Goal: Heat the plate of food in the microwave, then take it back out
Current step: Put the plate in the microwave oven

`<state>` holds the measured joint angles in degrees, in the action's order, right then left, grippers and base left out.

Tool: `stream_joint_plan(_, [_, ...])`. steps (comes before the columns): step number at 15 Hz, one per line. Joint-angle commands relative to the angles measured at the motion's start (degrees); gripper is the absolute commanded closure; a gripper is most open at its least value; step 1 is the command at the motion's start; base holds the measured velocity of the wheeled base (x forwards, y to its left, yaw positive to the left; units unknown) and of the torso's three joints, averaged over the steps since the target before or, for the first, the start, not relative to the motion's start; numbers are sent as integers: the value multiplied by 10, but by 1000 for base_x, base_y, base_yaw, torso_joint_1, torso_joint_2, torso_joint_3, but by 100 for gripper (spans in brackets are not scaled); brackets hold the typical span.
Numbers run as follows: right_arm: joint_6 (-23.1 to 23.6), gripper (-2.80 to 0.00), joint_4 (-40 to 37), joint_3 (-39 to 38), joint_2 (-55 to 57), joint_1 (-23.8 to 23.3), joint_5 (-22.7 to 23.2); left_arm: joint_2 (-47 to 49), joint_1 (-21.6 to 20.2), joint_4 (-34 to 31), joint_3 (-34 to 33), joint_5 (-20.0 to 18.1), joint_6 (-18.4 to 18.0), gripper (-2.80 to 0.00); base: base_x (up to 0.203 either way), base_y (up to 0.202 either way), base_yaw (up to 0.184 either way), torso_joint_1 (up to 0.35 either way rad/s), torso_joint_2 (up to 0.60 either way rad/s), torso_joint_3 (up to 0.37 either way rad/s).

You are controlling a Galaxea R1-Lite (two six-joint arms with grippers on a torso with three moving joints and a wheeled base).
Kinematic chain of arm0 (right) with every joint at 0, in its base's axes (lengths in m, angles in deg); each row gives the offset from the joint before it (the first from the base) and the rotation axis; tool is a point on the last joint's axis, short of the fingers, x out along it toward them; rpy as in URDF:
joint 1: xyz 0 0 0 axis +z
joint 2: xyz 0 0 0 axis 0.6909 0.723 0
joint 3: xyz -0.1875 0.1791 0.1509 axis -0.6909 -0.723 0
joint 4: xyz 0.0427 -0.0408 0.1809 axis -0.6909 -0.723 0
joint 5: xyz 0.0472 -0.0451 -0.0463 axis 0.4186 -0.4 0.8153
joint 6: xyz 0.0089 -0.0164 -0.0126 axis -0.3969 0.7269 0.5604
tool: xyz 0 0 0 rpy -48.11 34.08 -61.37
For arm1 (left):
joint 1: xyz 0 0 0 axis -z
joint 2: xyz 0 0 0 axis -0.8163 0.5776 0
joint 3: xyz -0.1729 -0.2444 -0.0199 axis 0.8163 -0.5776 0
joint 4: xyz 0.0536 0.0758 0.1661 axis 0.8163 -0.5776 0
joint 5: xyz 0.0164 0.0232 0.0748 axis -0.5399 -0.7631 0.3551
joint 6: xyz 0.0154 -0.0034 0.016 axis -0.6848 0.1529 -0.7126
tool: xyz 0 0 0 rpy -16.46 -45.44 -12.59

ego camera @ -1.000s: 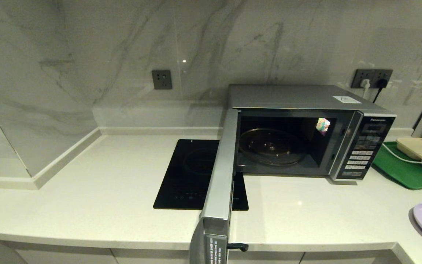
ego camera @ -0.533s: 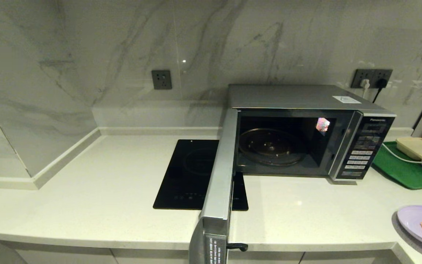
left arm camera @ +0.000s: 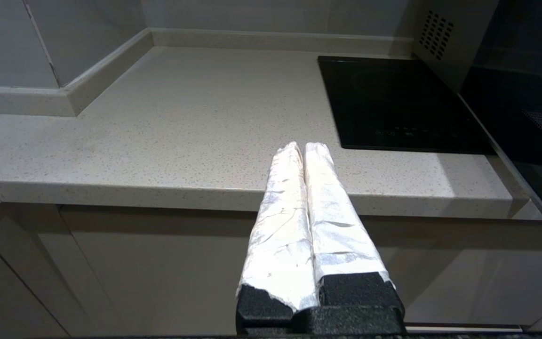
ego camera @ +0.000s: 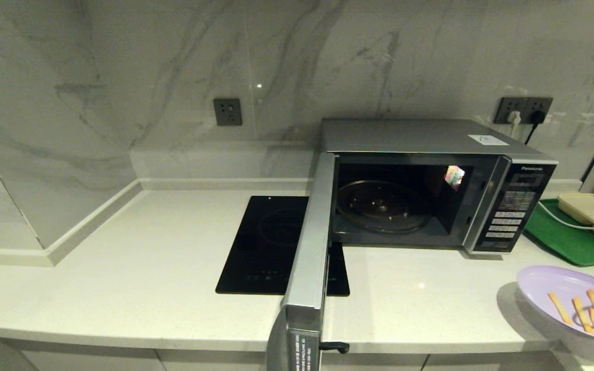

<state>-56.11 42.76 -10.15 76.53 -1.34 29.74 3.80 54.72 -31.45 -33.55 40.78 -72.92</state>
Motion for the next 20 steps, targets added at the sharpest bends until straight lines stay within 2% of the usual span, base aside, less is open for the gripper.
stream_joint_plan(1, [-13,0,-2,-20,-37,41,15,0,0,0,0,0,0,0,0,0,0,0,0,0])
stream_joint_plan(4, [-51,0,-2,-27,-56,111,18,0,0,0,0,0,0,0,0,0,0,0,0,0])
stream_joint_plan(6, [-90,0,0,-24,-61,174,17,0,0,0,1,1,0,0,0,0,0,0,0,0])
stream_joint_plan(11, [-226,0,3,29,-39,323,-1,0,0,0,0,0,0,0,0,0,0,0,0,0])
stream_joint_plan(15, [-348,0,75,51,-3,391,-47,0,0,0,0,0,0,0,0,0,0,0,0,0])
stream_joint_plan(20, [-424,0,94,78,26,466,-59,0,0,0,0,0,0,0,0,0,0,0,0,0])
